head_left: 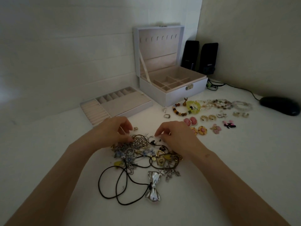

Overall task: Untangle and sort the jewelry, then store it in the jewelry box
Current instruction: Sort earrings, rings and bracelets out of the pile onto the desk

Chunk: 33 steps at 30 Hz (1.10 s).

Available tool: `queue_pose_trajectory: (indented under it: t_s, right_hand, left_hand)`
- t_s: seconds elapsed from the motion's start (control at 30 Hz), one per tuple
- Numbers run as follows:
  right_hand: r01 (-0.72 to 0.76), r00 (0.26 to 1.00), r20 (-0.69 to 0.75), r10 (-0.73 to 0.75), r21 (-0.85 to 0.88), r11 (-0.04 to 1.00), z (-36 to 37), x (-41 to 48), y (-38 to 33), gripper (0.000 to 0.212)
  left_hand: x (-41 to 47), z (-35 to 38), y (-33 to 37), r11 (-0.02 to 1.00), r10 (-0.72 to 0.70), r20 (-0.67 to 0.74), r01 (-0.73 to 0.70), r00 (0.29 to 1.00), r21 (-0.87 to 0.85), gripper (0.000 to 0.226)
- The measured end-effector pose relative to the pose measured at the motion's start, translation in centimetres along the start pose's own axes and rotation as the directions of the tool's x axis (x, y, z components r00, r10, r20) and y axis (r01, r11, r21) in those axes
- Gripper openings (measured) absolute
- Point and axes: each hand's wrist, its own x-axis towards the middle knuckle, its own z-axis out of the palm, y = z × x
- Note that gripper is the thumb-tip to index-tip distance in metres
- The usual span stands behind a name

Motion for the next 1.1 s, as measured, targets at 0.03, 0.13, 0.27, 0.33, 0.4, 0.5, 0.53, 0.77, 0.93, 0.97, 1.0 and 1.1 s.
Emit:
queue_pose_trajectory:
  t_s: [0.03, 0.13, 0.27, 0.33, 0.4, 0.5, 0.53, 0.77, 0.93, 0.97, 1.0, 1.1]
  right_hand:
    - [0.002, 1.0, 0.005, -0.002, -0.004, 1.0, 0.0, 0.1, 0.0, 0.017]
    - [0.01, 1.0, 0.008, -0.01, -0.015, 1.0, 0.2, 0.1, 0.1, 0.014]
    - [0.064, 0.997, -0.041, -0.063, 0.011, 0.998, 0.5, 0.1, 0.1, 0.013]
    - [0.124, 0.99, -0.072, -0.118, 0.073, 0.99, 0.9, 0.1, -0.2, 0.014]
    - [0.182, 0.982, -0.076, -0.175, 0.098, 0.978, 1.5, 0.3, -0.5, 0.02]
    - [0.181, 0.983, -0.023, -0.18, 0.039, 0.983, 1.9, 0.7, -0.7, 0.022]
    - [0.164, 0.986, -0.017, -0.164, 0.036, 0.986, 1.9, 0.7, -0.7, 0.022]
    - [0.129, 0.992, -0.026, -0.127, 0.095, 0.987, 1.4, 0.2, -0.4, 0.021]
    - [0.198, 0.978, -0.099, -0.183, 0.177, 0.964, 1.3, 0.0, -0.7, 0.018]
    - [0.235, 0.97, -0.103, -0.219, 0.184, 0.954, 1.4, 0.0, -0.8, 0.018]
    - [0.273, 0.961, -0.086, -0.261, 0.177, 0.946, 1.5, 0.0, -0.9, 0.018]
    - [0.376, 0.925, 0.027, -0.379, 0.081, 0.923, 2.0, -0.1, -1.0, 0.021]
  left_hand:
    - [-0.1, -0.2, -0.2, 1.0, -0.004, 0.029, 0.003, 1.0, 0.014, 0.032]
    - [-0.5, -0.7, -0.2, 0.998, -0.005, 0.112, -0.002, 0.994, 0.062, 0.05]
    - [-0.9, -1.1, 0.2, 0.991, 0.016, 0.193, -0.041, 0.981, 0.124, 0.066]
    - [-1.0, -1.3, 0.1, 0.993, 0.006, 0.205, -0.03, 0.979, 0.114, 0.063]
    - [-0.5, -1.0, -0.3, 0.994, 0.037, 0.071, -0.044, 0.997, 0.095, 0.048]
    - [0.6, 0.4, -0.7, 0.989, 0.121, -0.161, -0.105, 0.979, 0.105, 0.026]
    - [1.0, 0.9, -0.7, 0.986, 0.144, -0.171, -0.127, 0.975, 0.109, 0.023]
    - [1.9, 2.2, -1.0, 0.976, 0.198, -0.18, -0.177, 0.964, 0.128, 0.008]
    - [1.7, 1.6, -1.5, 0.987, 0.149, -0.217, -0.131, 0.965, 0.096, 0.011]
    - [1.6, 1.4, -1.5, 0.99, 0.132, -0.234, -0.117, 0.963, 0.077, 0.01]
    - [1.5, 1.2, -1.4, 0.993, 0.117, -0.254, -0.111, 0.96, 0.038, 0.01]
    - [1.1, 0.8, -1.1, 0.985, 0.085, -0.295, -0.125, 0.952, -0.118, 0.012]
